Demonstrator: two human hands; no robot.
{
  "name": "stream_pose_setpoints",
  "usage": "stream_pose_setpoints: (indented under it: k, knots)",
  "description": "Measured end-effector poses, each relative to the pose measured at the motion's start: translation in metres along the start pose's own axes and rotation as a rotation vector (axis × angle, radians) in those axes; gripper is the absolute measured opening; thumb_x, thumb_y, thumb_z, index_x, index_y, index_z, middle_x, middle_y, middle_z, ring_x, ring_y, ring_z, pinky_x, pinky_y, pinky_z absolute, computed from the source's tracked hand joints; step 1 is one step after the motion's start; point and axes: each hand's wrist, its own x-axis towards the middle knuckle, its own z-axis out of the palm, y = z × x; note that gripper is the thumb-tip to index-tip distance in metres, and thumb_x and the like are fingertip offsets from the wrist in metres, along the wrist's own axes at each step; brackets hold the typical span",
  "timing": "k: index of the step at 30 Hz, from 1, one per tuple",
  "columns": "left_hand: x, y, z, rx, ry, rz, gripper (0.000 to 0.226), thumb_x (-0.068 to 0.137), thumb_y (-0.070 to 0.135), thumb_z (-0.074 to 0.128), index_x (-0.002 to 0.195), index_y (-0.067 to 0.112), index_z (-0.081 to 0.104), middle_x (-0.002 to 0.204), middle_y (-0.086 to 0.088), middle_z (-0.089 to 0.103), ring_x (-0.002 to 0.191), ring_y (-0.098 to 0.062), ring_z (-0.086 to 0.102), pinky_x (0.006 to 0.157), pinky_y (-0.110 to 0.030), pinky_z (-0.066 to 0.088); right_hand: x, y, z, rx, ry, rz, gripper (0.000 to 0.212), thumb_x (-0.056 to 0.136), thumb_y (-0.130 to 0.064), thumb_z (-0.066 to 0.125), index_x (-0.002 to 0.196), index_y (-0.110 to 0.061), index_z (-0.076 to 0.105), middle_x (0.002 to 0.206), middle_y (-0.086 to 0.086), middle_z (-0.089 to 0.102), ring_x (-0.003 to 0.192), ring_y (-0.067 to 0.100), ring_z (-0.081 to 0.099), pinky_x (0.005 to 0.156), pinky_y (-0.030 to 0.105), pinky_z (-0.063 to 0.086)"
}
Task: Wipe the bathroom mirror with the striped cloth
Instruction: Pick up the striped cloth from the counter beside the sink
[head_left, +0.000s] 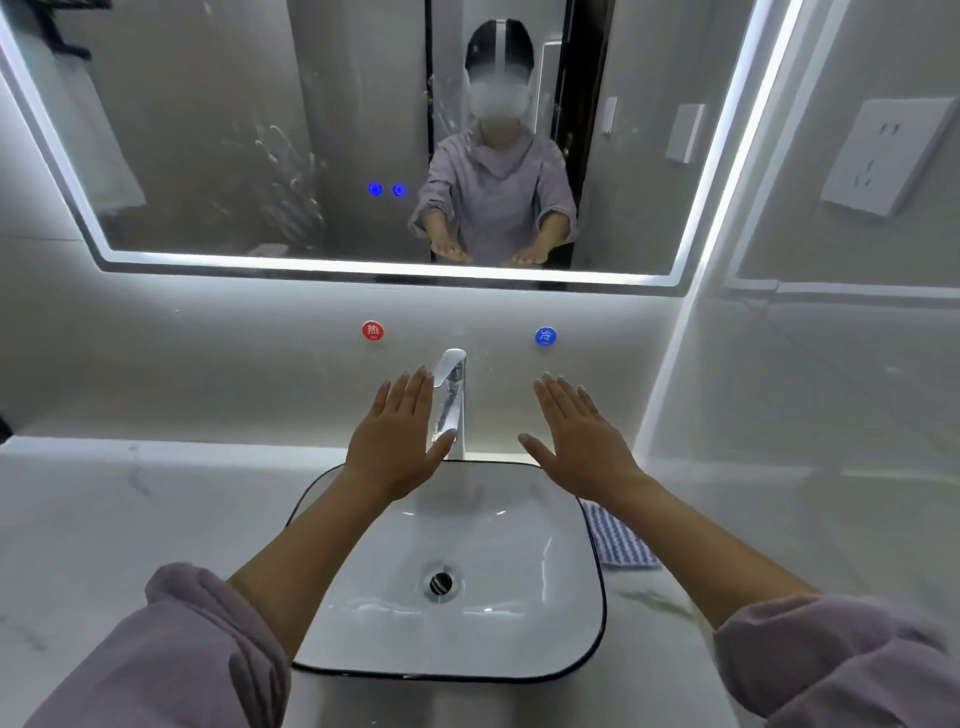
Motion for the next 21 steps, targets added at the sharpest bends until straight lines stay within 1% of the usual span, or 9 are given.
stream_pose_setpoints:
  k: [10, 15, 19, 21]
  knots:
    - [0.034, 0.017, 0.026, -0.061, -0.053, 0.032, 0.075, 0.098, 0.053, 0.025, 0.151, 0.007, 0.0, 0.161, -0.008, -0.001, 0.149, -0.021, -0.003, 0.119, -0.033, -0.006, 0.014, 0.034, 0.021, 0.025, 0.002, 0.073, 0.073, 0.1, -0.049, 0.031, 0.153, -0.01, 0.001, 0.162, 0.006, 0.0, 0.149, 0.018, -0.004, 0.12, 0.03, -0.005]
    - [0.061, 0.034, 0.045, -0.085, -0.071, 0.091, 0.075, 0.098, 0.052, 0.026, 0.151, 0.007, -0.002, 0.161, -0.009, -0.002, 0.149, -0.021, -0.003, 0.118, -0.031, -0.008, 0.017, 0.059, 0.033, 0.053, -0.016, 0.143, 0.073, 0.1, -0.049, 0.033, 0.153, -0.009, 0.002, 0.162, 0.007, 0.001, 0.149, 0.018, -0.003, 0.12, 0.029, -0.006]
    - [0.085, 0.053, 0.067, -0.111, -0.108, 0.124, 0.075, 0.098, 0.051, 0.027, 0.151, 0.007, -0.002, 0.161, -0.008, -0.003, 0.149, -0.021, -0.003, 0.119, -0.033, -0.008, 0.017, 0.086, 0.046, 0.04, -0.064, 0.204, 0.074, 0.1, -0.051, 0.03, 0.153, -0.01, 0.0, 0.162, 0.006, -0.001, 0.149, 0.017, -0.005, 0.12, 0.03, -0.004]
    - [0.096, 0.063, 0.078, -0.133, -0.127, 0.14, 0.075, 0.098, 0.05, 0.028, 0.151, 0.007, -0.002, 0.161, -0.008, -0.003, 0.149, -0.021, -0.003, 0.117, -0.032, -0.011, 0.016, 0.101, 0.052, 0.045, -0.069, 0.238, 0.073, 0.099, -0.051, 0.03, 0.153, -0.01, 0.001, 0.162, 0.006, 0.001, 0.149, 0.017, -0.004, 0.12, 0.029, -0.004]
